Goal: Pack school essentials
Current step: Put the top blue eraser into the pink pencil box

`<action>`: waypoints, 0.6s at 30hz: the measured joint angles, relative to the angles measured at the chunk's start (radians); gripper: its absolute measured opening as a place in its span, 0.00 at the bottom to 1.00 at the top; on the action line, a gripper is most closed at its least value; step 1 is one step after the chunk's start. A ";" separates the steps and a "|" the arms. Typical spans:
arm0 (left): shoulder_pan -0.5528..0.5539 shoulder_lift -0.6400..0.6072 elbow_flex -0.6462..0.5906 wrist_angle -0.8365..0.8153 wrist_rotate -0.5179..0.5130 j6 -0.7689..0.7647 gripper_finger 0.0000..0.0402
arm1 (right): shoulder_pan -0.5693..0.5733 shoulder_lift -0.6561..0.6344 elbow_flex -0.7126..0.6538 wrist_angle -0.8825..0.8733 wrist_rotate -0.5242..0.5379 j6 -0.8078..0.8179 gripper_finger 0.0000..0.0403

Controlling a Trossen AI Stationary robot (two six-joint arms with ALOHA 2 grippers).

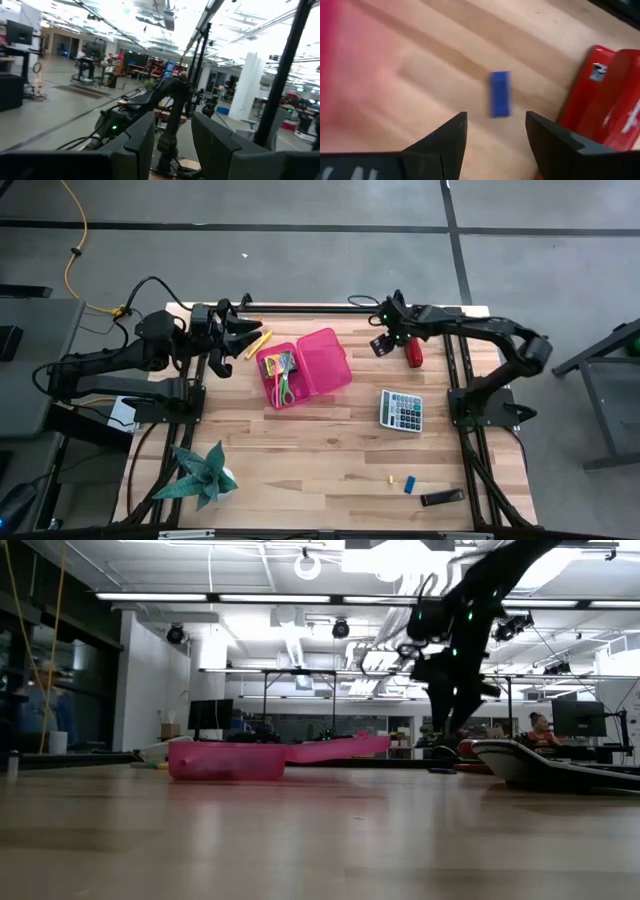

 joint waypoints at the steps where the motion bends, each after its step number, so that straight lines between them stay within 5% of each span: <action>1: 0.000 0.000 0.000 0.000 -0.002 0.000 0.29 | -0.017 0.019 0.000 0.009 -0.001 -0.021 0.48; 18: 0.000 0.000 0.000 0.000 -0.004 -0.011 0.29 | -0.089 0.246 0.000 0.120 -0.090 -0.140 0.48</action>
